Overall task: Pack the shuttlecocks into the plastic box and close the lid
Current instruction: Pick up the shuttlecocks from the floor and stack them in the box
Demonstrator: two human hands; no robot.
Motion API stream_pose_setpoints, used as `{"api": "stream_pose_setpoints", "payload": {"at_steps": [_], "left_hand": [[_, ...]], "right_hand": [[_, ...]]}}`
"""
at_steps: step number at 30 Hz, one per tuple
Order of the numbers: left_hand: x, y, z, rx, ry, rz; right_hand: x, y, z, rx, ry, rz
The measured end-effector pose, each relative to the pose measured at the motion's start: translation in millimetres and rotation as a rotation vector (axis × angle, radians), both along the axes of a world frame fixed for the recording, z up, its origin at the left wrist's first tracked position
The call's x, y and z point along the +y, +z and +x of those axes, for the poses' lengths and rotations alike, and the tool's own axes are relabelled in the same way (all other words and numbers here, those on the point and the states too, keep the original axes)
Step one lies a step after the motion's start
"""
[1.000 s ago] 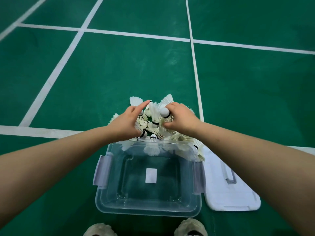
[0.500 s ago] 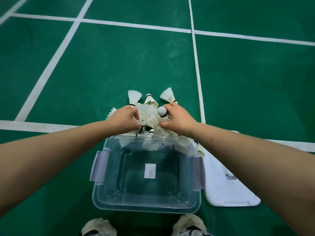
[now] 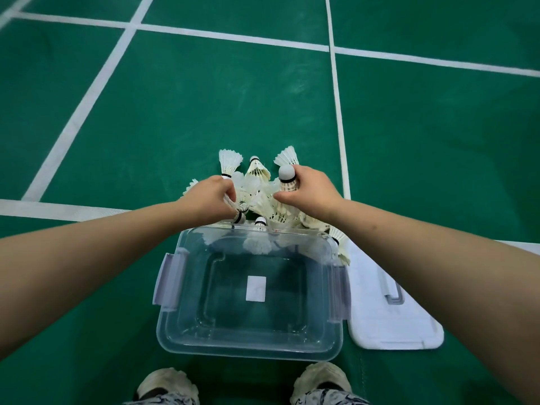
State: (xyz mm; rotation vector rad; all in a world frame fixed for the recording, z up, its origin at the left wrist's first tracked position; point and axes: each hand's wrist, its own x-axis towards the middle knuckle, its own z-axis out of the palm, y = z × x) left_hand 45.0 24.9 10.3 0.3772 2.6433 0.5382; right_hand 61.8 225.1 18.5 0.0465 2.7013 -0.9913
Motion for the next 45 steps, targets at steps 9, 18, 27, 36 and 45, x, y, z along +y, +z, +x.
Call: {"api": "stream_pose_setpoints", "payload": {"at_steps": [9, 18, 27, 36, 45], "left_hand": [[-4.1, -0.3, -0.4, 0.010, 0.024, -0.007], [0.6, -2.2, 1.2, 0.069, 0.008, -0.028], [17.9, 9.6, 7.5, 0.096, -0.003, -0.001], [22.3, 2.3, 11.7, 0.161, 0.010, -0.052], [19.4, 1.9, 11.3, 0.134, 0.078, -0.040]], "right_hand": [[10.6, 7.2, 0.1, 0.075, -0.106, -0.047], [4.6, 8.9, -1.3, 0.109, -0.218, -0.145], [-17.8, 10.6, -3.9, 0.089, -0.319, -0.223], [-31.9, 8.7, -7.5, 0.021, -0.503, -0.322], [-37.9, 3.1, -6.9, 0.000, -0.584, -0.435]]}}
